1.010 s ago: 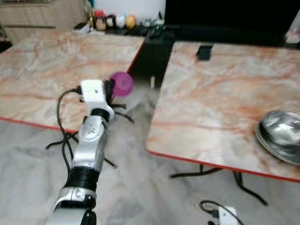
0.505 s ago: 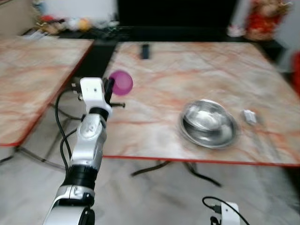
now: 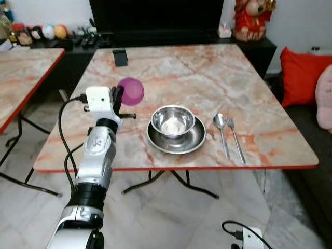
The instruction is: Setting the table
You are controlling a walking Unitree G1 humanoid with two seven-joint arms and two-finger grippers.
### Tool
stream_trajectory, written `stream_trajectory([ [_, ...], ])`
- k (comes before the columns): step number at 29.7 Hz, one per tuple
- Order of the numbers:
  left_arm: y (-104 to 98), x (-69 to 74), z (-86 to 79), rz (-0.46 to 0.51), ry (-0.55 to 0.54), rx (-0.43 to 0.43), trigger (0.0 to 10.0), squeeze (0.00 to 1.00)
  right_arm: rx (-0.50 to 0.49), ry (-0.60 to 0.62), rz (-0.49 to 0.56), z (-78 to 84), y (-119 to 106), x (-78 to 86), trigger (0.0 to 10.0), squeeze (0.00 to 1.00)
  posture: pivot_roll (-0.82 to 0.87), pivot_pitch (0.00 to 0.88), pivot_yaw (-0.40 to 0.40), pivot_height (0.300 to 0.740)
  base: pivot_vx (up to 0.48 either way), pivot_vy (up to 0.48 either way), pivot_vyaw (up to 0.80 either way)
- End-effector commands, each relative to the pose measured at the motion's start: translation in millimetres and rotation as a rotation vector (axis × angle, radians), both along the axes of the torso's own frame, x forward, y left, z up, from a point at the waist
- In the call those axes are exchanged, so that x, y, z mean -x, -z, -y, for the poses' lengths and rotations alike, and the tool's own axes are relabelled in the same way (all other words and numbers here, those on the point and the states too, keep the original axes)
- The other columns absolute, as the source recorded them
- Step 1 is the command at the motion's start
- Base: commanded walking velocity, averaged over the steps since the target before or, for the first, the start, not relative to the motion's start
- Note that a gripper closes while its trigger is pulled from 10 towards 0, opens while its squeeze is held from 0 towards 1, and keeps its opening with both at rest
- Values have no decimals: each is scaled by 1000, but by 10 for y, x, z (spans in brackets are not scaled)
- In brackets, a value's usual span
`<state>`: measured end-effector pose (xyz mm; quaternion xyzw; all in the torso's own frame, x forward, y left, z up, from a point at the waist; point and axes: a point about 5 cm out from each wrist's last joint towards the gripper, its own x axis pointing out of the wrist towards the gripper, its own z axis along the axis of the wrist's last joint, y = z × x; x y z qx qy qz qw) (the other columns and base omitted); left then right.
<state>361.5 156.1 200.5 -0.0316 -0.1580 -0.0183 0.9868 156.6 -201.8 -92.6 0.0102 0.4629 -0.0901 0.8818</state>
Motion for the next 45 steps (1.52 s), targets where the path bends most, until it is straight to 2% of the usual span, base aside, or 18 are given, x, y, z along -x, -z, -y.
stream_trajectory([
  [1,-32,5,-86,5,-37,0,10000,0,-15,-8,-1,-62,6,-10,10000,0,17,0,1,740,0,-334,0],
  [9,18,12,-85,-7,-47,11,10000,0,-10,-13,1,-57,8,0,10000,0,15,0,-11,740,0,-321,0],
  [17,29,-12,-211,-33,-41,-55,10000,0,-10,-6,-11,-46,25,47,10000,0,15,0,-12,740,0,-176,0],
  [19,27,-8,-307,-40,-50,-154,10000,0,-11,-4,-14,-31,29,65,10000,0,17,0,-12,740,0,0,0],
  [21,14,4,-378,-40,-45,-216,10000,0,-12,-4,-13,-26,29,68,10000,0,19,0,-14,740,0,0,0],
  [22,14,4,-378,-40,-45,-216,10000,0,-12,-4,-13,-26,29,68,10000,0,19,0,-14,740,0,0,0],
  [24,-5,8,-431,-43,-45,-269,10000,0,-12,-4,-12,-23,27,63,10000,0,22,0,-16,740,0,0,0],
  [27,-56,16,-584,-49,-64,-316,10000,0,-12,-11,-6,-18,17,41,10000,0,27,0,-18,740,0,0,0],
  [30,-26,8,-657,-91,-61,-353,10000,0,-13,-10,-1,-14,10,25,10000,0,25,0,-19,740,0,0,0],
  [34,15,-26,-682,-154,-38,-245,10000,0,-14,-11,5,-8,-3,-9,10000,0,29,0,-23,740,0,0,0],
  [35,12,-40,-650,-162,-28,-180,10000,0,-12,-13,3,-7,-6,-19,10000,0,29,0,-23,740,0,0,0],
  [45,-42,-90,-427,-145,6,-149,10000,0,-20,-8,2,-42,-25,-90,10000,0,15,0,-25,740,0,0,0],
])
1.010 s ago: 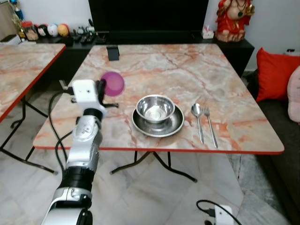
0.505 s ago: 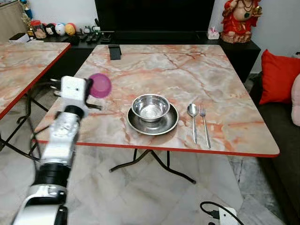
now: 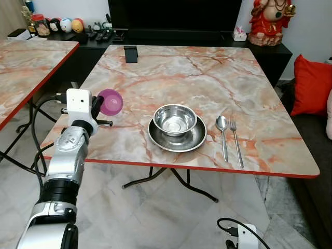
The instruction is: Setting the table
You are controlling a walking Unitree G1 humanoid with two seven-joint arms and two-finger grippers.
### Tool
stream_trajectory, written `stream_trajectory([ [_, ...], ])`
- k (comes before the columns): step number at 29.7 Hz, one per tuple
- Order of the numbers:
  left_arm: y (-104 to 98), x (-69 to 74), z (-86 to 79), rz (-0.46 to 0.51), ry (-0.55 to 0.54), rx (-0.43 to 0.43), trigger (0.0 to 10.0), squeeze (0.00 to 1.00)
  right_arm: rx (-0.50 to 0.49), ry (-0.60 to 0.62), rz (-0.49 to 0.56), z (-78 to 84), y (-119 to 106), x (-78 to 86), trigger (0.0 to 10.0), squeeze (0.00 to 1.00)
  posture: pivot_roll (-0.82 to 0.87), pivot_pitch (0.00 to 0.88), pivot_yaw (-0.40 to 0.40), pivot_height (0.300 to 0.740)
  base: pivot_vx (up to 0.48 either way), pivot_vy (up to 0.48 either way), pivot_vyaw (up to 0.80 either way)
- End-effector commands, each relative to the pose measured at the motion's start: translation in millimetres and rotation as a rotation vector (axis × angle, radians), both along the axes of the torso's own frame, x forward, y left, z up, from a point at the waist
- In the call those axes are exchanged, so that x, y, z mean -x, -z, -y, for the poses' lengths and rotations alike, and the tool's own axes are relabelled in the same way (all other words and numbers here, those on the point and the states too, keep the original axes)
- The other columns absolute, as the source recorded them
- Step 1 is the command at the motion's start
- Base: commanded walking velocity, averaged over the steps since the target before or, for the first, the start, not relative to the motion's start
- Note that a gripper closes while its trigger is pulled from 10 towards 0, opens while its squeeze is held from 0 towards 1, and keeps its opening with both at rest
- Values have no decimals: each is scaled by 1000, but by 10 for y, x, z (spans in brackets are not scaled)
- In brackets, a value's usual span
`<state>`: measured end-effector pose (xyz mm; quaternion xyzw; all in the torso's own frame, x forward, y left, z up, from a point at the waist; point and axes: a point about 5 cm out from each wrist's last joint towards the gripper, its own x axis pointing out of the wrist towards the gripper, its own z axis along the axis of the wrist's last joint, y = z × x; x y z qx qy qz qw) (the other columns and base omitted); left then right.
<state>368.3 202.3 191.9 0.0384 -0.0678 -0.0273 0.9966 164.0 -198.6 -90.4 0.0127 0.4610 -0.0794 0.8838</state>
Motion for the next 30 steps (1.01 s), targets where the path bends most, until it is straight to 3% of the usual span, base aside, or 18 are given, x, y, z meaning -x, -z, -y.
stream_trajectory([
  [1,-134,-23,36,33,7,0,10000,0,-9,7,-8,-19,-1,-18,10000,0,13,0,-24,740,0,0,0],
  [8,-191,-32,13,45,-30,22,10000,0,-26,8,-27,7,32,74,10000,0,23,0,-31,740,0,0,-430],
  [20,-211,-24,49,49,-23,18,10000,0,-11,-6,-14,-11,1,-13,10000,0,21,0,-28,740,0,0,0],
  [30,-237,-36,81,52,-16,23,10000,0,-21,-11,-39,-79,48,80,10000,0,19,0,-21,740,100,0,0],
])
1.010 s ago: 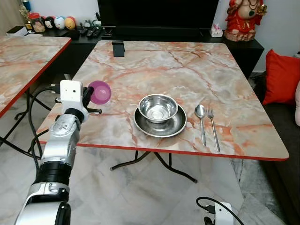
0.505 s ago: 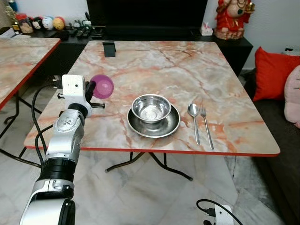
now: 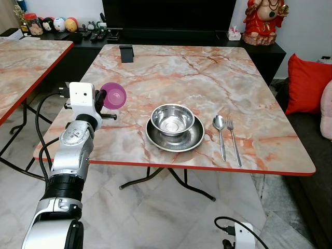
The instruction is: Setting the table
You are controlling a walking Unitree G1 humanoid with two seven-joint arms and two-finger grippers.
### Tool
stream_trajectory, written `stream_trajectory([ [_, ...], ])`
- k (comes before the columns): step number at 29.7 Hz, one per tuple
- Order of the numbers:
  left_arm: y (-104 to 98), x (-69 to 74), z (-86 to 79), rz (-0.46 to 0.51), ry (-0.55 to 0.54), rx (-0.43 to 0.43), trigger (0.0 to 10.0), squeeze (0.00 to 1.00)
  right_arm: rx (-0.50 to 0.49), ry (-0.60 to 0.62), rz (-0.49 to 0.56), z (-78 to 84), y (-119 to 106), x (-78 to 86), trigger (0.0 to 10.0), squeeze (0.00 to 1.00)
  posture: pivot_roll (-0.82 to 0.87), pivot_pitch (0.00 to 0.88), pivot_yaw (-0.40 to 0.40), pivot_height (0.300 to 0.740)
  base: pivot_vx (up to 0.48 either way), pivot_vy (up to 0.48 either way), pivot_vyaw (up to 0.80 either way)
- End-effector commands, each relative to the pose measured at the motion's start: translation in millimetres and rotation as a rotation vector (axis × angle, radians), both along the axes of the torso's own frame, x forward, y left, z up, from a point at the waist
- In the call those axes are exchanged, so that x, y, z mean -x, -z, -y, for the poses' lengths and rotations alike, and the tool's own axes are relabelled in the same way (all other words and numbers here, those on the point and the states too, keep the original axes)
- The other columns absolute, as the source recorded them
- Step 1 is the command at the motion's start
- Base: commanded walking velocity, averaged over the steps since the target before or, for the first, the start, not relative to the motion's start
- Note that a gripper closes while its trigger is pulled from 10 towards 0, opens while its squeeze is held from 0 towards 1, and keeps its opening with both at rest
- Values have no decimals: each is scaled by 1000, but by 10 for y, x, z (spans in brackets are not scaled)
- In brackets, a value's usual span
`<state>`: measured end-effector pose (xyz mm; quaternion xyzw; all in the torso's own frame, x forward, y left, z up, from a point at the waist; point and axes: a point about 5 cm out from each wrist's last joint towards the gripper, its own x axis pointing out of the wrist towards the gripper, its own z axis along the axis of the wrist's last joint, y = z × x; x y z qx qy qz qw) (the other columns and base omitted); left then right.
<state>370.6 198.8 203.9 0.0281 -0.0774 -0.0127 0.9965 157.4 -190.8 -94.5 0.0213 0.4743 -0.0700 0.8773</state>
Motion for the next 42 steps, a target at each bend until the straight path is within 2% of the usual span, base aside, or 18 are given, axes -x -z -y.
stream_trajectory([
  [1,-118,-14,48,32,10,0,10000,0,5,-4,-12,-3,9,16,10000,0,19,0,-21,740,266,0,0],
  [10,-157,-20,19,45,-6,8,10000,0,-2,-15,-17,-83,21,21,10000,0,18,0,-22,740,269,0,0],
  [14,-166,-10,9,54,-14,7,10000,0,-5,-13,-10,-110,1,-41,10000,0,21,0,-23,740,270,0,0],
  [21,-283,-13,-16,112,-26,20,10000,0,-6,-15,15,-118,-71,-220,10000,0,22,0,-22,740,0,0,0],
  [30,-411,-41,-62,128,-50,11,10000,0,-13,-18,19,-144,-100,-292,10000,0,21,0,-23,740,0,0,0],
  [33,-470,-63,-58,133,-42,18,10000,0,-13,-19,14,-137,-87,-262,10000,0,21,0,-23,740,0,0,0],
  [34,-478,-92,-58,107,-35,52,10000,0,-14,-19,13,-133,-84,-254,10000,0,21,0,-23,740,0,0,0],
  [37,-467,-161,-34,28,4,69,10000,0,-18,-27,5,-134,-77,-241,10000,0,18,0,-33,740,0,0,0],
  [38,-467,-161,-34,28,4,69,10000,0,-18,-27,5,-134,-77,-241,10000,0,18,0,-33,740,0,0,0],
  [39,-430,-215,-29,-53,1,26,10000,0,-16,-43,-4,-136,-70,-229,10000,0,24,0,-39,740,0,0,0],
  [42,-433,-266,-9,-150,24,63,10000,0,-19,-48,-7,-132,-67,-221,10000,0,27,0,-51,740,0,0,0],
])
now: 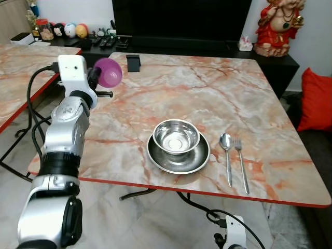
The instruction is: Setting the table
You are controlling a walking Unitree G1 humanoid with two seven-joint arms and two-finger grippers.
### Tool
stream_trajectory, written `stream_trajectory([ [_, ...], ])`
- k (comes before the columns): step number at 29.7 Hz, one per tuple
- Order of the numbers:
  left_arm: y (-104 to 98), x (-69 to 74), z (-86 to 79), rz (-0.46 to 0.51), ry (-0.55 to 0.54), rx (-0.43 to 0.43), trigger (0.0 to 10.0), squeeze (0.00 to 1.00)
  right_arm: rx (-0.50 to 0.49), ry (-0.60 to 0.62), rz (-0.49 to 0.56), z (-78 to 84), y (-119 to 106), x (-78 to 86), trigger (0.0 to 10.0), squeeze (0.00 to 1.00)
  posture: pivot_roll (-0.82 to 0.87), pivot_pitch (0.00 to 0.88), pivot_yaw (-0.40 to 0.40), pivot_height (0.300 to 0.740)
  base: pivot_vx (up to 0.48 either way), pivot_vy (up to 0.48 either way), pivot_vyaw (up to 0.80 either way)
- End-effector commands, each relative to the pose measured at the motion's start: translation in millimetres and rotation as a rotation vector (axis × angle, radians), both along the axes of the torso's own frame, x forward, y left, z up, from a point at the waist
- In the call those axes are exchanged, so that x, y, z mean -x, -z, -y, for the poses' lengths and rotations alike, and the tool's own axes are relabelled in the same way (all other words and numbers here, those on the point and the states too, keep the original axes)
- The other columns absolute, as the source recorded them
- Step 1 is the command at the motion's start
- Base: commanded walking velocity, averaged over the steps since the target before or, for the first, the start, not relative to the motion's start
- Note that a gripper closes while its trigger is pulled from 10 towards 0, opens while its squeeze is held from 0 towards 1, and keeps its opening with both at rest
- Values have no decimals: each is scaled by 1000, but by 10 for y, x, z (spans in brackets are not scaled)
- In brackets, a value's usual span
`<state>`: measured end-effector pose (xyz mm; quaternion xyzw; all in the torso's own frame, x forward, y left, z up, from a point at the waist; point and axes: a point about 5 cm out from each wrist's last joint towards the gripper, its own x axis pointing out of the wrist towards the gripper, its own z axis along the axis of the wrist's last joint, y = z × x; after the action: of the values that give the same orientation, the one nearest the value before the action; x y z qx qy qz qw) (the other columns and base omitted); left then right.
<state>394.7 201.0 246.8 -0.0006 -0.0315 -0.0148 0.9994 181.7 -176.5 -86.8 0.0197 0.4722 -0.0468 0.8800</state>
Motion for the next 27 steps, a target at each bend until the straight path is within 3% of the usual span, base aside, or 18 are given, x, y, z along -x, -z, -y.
stream_trajectory([
  [1,-1,-30,20,-80,28,12,10000,0,0,-8,-14,12,11,22,10000,0,27,0,-51,740,0,0,0],
  [4,53,-47,29,-176,2,75,10000,0,1,-13,-24,24,19,41,10000,0,32,0,-58,740,0,0,0],
  [13,132,-40,146,-285,34,60,10000,0,1,-18,-23,36,22,52,10000,0,30,0,-64,740,0,0,0],
  [17,291,-15,256,-404,40,147,10000,0,-1,-29,-38,29,45,103,10000,0,28,0,-71,740,0,0,0],
  [27,439,8,307,-478,22,109,10000,0,-9,-22,-47,18,53,117,10000,0,27,0,-62,740,0,0,0],
])
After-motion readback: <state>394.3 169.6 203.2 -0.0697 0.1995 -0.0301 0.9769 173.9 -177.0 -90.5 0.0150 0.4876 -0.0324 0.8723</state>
